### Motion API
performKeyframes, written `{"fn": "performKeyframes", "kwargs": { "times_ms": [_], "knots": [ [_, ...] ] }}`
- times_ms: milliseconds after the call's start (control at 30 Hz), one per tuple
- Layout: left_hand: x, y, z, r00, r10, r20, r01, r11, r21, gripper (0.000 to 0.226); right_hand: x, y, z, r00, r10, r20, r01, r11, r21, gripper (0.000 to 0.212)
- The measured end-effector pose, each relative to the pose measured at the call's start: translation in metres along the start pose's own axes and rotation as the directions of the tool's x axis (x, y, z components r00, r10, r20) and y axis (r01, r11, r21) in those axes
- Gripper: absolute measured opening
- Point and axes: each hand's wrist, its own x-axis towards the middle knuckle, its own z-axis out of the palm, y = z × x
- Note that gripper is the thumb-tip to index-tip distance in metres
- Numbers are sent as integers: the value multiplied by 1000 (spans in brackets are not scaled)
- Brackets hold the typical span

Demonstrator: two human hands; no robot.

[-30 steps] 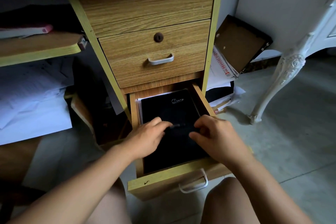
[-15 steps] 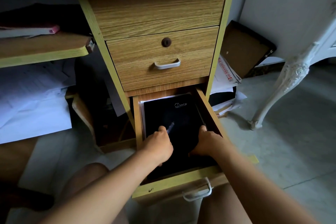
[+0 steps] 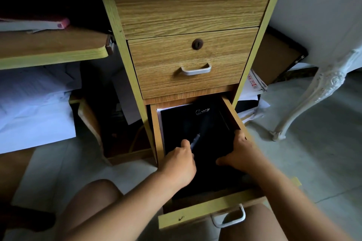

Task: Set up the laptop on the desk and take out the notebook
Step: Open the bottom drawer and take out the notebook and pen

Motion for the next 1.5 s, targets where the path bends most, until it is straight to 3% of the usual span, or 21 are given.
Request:
{"fn": "performKeyframes", "kwargs": {
  "times_ms": [167,300,367,500,633,733,900,1000,1100,1167,1400,1500],
  "knots": [
    [0,-14,-1,968,204,-144,-195,978,75,18,-3,-3,4,997,-2,-74,-3,998,-65,61],
    [-3,-16,-12,965,209,-159,-222,973,-68,26,-3,5,0,994,100,53,-112,933,343,42],
    [-11,-13,-22,977,180,-114,-192,976,-104,29,-11,5,-1,987,140,80,-162,853,496,40],
    [-28,-3,-56,993,114,-32,-116,989,-88,33,-28,-17,-18,992,126,34,-104,603,791,40],
    [-44,10,-98,999,48,20,-47,999,-2,42,-43,-34,-56,985,159,67,-137,485,864,30],
    [-56,21,-131,1000,-13,7,14,999,-49,52,-64,-39,-85,963,184,198,-253,354,900,25],
    [-81,54,-193,988,-150,32,152,983,-99,44,-125,-42,-139,940,161,301,-334,256,907,20],
    [-97,76,-221,973,-210,99,219,972,-82,45,-164,-42,-173,938,139,317,-343,245,907,18],
    [-113,101,-246,913,-304,273,368,902,-227,51,-199,-41,-209,939,122,321,-342,231,911,23],
    [-125,125,-262,897,-283,339,392,864,-315,56,-220,-37,-238,947,107,304,-322,252,913,22],
    [-170,208,-298,955,-164,246,258,869,-423,60,-278,-9,-333,970,66,235,-242,391,888,34],
    [-177,235,-312,977,-103,186,180,866,-467,60,-296,0,-366,974,93,207,-227,412,883,29]
  ]
}}
